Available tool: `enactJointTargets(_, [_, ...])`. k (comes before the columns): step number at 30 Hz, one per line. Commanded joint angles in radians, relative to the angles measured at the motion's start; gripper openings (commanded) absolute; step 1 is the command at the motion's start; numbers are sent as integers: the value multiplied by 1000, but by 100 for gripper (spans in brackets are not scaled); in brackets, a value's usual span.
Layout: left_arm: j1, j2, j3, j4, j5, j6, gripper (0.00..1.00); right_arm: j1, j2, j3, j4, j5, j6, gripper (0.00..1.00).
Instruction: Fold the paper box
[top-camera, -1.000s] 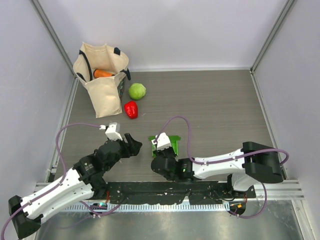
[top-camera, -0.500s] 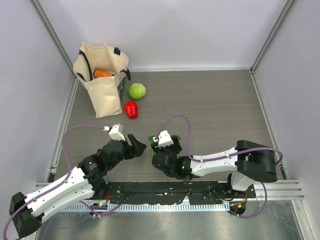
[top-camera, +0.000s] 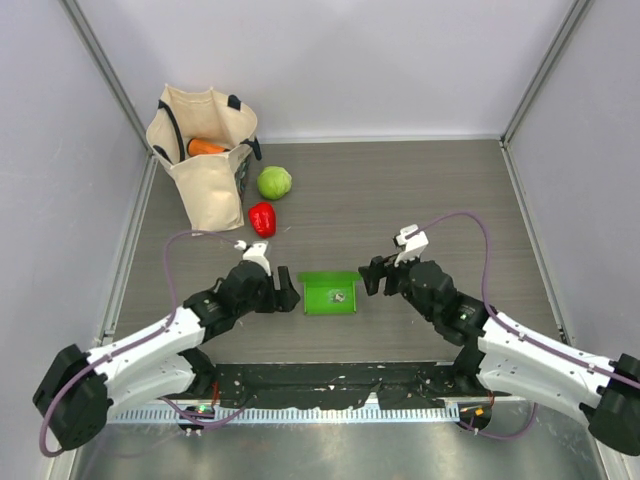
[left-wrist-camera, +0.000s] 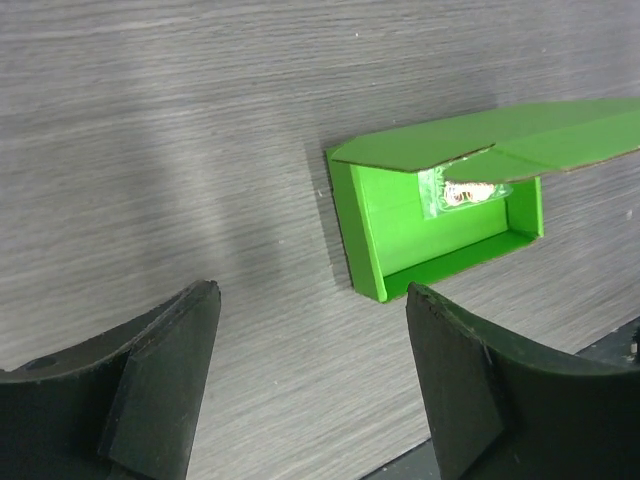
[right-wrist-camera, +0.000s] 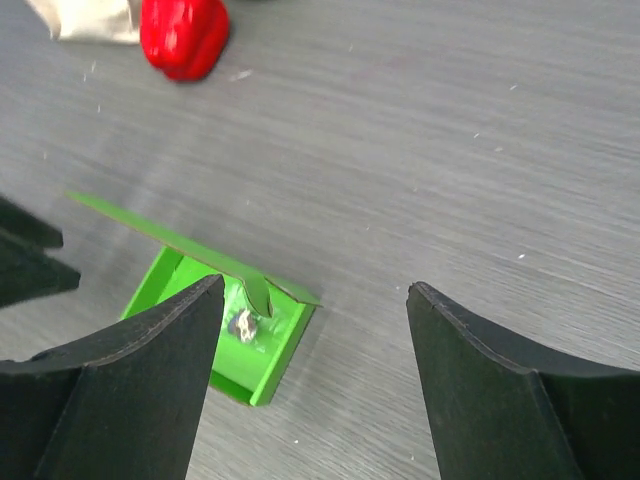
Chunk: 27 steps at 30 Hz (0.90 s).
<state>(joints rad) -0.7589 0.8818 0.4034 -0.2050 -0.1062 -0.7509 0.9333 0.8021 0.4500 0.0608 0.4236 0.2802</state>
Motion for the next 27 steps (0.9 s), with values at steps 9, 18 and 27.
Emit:
enactJointTargets(9, [9,163,55,277,66,225,73,-105,164,82,-95,-342,-90,70])
enactJointTargets(18, [7,200,89,266,36,341,72,-105,247,128,-174,-246,-174,65])
enactJointTargets(27, [7,217,87,364,82,412,66,-105,295,98,25,-316,-265,57])
